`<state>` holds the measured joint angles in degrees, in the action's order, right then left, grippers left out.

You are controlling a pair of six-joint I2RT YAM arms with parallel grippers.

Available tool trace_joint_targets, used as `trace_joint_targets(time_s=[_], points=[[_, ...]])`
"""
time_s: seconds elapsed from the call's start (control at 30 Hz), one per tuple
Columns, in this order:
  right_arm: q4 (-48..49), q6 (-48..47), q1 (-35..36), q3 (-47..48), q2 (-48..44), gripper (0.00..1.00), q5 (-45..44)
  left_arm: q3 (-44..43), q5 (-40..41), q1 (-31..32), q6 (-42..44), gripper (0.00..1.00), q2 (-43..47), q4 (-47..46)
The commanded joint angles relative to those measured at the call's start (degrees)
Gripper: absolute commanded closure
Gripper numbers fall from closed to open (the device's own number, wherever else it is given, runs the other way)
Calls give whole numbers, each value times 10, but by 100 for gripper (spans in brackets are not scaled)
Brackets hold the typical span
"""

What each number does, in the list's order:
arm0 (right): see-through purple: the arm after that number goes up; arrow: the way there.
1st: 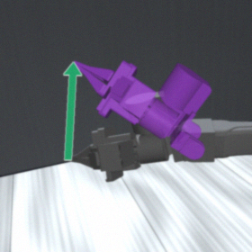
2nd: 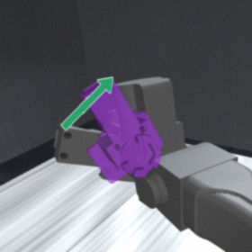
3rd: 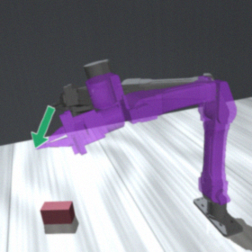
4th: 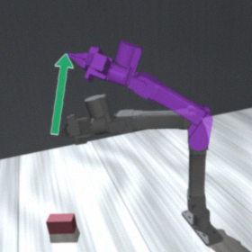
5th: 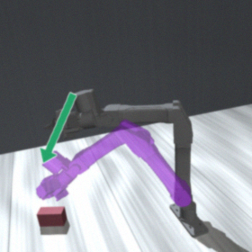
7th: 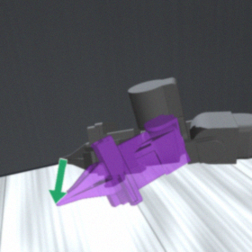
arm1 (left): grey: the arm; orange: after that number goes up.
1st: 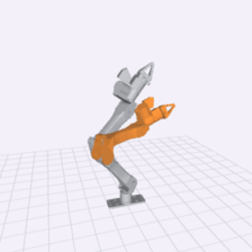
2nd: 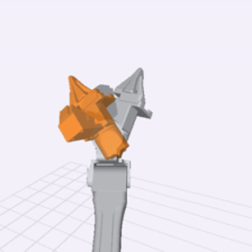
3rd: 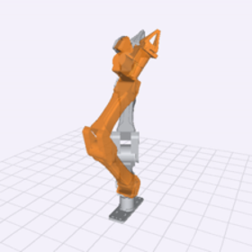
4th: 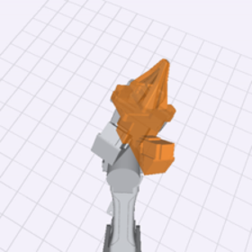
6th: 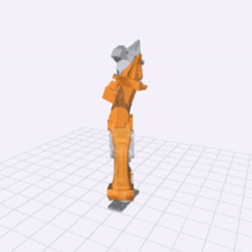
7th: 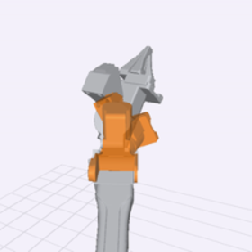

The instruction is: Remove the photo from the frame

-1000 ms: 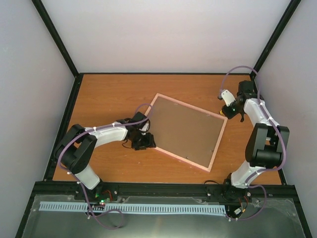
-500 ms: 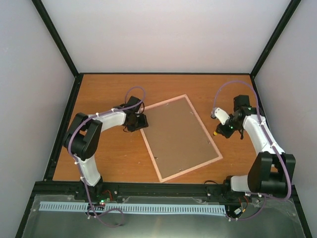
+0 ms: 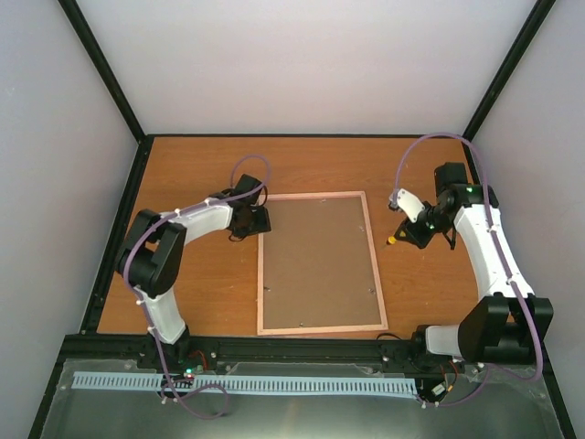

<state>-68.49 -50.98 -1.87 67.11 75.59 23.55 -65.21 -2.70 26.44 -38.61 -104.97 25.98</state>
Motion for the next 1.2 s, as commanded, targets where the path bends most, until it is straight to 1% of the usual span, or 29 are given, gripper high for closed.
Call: trace_joint_targets(time_s=[0.0,0.13,0.2,0.27,0.43,0.6,0.67,0.8,0.87,1.07,1.17], points=[[-19,17,3,46,1,97,30,50,3,19,-15,45,64,27],[-4,39,7,60,15,97,50,92,-23,43,-26,48,88,13],[14,57,17,65,24,97,52,108,-44,52,-29,50,91,1],[32,77,34,70,33,97,52,113,-46,60,-34,52,87,-3],[85,140,114,93,55,97,37,125,-39,66,-42,65,80,-13],[143,200,186,119,90,97,31,157,-51,67,-41,78,95,-57],[167,223,203,130,111,97,33,168,-57,67,-38,83,96,-76],[215,277,232,158,163,97,29,177,-72,68,-30,88,92,-115],[223,294,249,179,192,97,32,176,-74,69,-30,92,91,-125],[242,328,297,219,258,97,19,177,-76,69,-34,99,92,-143],[253,339,316,228,280,97,12,181,-81,69,-36,99,91,-150]])
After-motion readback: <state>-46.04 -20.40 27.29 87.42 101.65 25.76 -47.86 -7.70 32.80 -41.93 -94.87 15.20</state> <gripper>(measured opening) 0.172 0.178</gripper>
